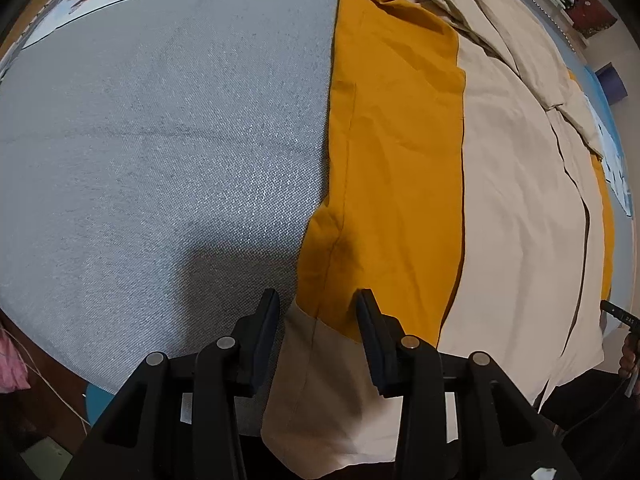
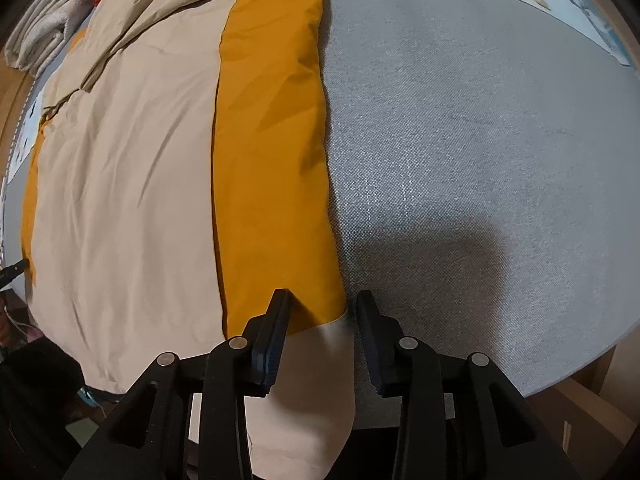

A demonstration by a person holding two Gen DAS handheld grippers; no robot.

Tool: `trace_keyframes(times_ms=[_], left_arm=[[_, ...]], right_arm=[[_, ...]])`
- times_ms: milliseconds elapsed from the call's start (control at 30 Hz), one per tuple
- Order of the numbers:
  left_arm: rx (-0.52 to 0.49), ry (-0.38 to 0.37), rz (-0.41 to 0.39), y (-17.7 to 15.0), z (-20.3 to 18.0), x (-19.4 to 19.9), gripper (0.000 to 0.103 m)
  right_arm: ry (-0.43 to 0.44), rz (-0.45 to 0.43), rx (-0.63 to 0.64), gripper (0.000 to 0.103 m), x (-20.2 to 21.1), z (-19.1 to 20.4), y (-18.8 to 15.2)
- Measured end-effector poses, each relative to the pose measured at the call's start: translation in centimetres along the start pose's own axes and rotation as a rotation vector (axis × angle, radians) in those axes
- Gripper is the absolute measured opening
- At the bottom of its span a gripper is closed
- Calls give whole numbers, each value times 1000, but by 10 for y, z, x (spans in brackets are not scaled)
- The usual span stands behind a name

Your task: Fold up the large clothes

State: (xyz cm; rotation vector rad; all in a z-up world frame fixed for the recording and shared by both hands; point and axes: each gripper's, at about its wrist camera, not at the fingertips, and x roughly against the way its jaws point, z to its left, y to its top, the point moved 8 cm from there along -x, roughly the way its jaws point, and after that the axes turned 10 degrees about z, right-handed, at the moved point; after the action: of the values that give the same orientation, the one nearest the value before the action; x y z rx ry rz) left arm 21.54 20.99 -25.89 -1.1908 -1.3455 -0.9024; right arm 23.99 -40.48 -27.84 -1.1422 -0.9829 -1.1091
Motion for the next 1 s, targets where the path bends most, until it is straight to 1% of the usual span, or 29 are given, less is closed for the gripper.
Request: trace_keyframes(times_ms=[100,200,233,300,333,367,400,433,500,600,700,767,867,933,1000], left_arm=[[-6,3,-1,2,-1,-3,37],[-10,6,-3,4,-3,-4,37],[-13,7,-4,3,-6,-2,37],[-21,11,-6,2,-9,-2,36],[-31,13,-8,2,-12,-3,32],[-42,11,-7,2,-14,-3,28],[-54,7,-4,-1,-18,-3,18],[-62,10,-7,-1,-21,-3,12],[-87,16,-24,-2,-27,3,6],[-134,12,-72,-9,-42,21,4],[-189,-22,-134,-19,-57,47,3],[-218,-36,-167,-24,-63,64,3],[-235,-90,-210,-29,-65,87,3],[-246,-123,-233,-31,-65,101,3],[-280,-153,-257,-34,-72,117,3]], right_arm=[[-2,11,23,39,-4,15,1],[-25,11,55,40,-5,23,0],[-28,10,59,37,-5,24,0],[-35,5,69,25,-4,27,-1],[-35,-1,72,17,-2,28,0],[-34,-5,73,11,-1,31,-1],[-32,-15,77,9,1,34,-1],[-29,-25,81,7,3,36,-1],[-16,-61,94,6,13,41,0],[43,-142,93,5,40,50,0],[105,-233,109,5,73,59,-4],[130,-285,122,4,95,62,-9],[173,-335,124,4,118,58,-14],[191,-369,137,3,138,58,-24],[212,-407,138,3,158,58,-37]])
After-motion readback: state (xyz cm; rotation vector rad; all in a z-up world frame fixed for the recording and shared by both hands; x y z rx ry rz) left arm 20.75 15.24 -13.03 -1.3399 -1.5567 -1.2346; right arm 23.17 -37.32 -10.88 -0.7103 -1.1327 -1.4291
